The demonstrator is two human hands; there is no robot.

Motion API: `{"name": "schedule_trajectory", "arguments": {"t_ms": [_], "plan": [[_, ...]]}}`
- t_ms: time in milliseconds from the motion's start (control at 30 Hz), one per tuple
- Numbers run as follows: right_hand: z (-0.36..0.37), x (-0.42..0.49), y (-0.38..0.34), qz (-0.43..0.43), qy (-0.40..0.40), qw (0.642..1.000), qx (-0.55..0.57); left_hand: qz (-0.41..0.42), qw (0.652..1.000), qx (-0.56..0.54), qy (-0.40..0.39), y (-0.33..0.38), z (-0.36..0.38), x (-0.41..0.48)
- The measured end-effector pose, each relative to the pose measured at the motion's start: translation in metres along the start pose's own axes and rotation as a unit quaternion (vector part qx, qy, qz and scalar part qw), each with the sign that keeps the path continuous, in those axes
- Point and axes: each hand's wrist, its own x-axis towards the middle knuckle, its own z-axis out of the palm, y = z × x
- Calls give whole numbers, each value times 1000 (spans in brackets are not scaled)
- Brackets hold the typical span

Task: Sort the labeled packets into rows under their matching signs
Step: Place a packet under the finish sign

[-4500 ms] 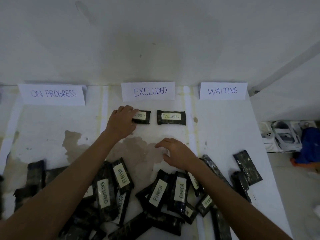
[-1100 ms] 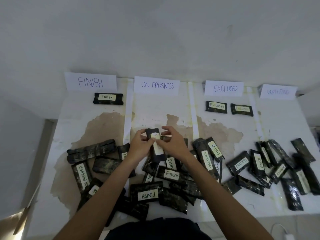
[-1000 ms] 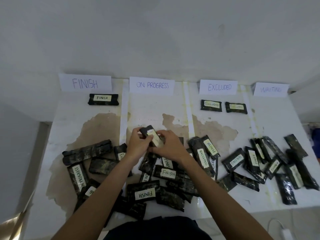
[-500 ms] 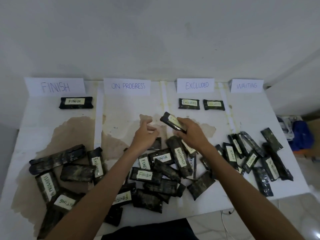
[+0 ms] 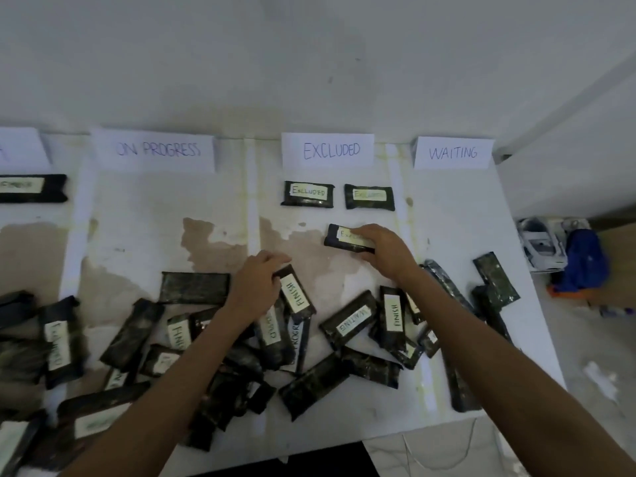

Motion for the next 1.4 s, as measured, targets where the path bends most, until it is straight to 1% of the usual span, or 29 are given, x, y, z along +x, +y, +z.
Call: {"name": "schedule_trajectory", "arguments": {"t_ms": [67, 133, 233, 333, 433, 533, 700, 833, 900, 933, 1033, 1067, 1100, 1167, 1267, 1400], "plan": [[6, 6, 14, -27, 3, 1000, 4, 21, 998, 48, 21, 6, 14, 3], [11, 11, 23, -60, 26, 998, 6, 20, 997, 69, 30, 14, 24, 7], [14, 20, 30, -95, 59, 993, 21, 0, 997, 55, 47, 20, 34, 13], [12, 29, 34, -110, 72, 991, 22, -12, 998, 41, 52, 20, 37, 16], [6, 38, 40, -108, 76, 991, 28, -7, 998, 60, 17, 19, 37, 14], [0, 42, 42, -103, 66, 992, 31, 13, 993, 111, -26, 14, 30, 8], [1, 39, 35, -122, 80, 989, 16, 51, 986, 146, -61, 8, 20, -11], [6, 18, 13, -120, 88, 989, 25, 75, 971, 208, -89, 14, 13, -14], [14, 2, -4, -117, 58, 990, 47, 82, 960, 245, -106, 16, 10, -12], [18, -7, -13, -111, 26, 991, 66, 86, 956, 258, -112, 17, 9, -9], [32, -33, -46, -52, -115, 979, 159, 78, 957, 261, -102, 14, 7, -1], [37, -40, -57, -34, -155, 971, 180, 64, 960, 256, -92, 14, 5, 0], [44, -46, -66, -23, -177, 966, 189, 44, 964, 250, -78, 13, 4, 0], [56, -52, -83, -7, -170, 966, 193, -9, 970, 240, -37, 13, 3, -5], [66, -51, -99, 45, -163, 967, 193, -71, 970, 231, 20, 13, 9, -21], [69, -43, -111, 95, -200, 958, 183, -93, 977, 187, 38, 15, 19, -36]]}}
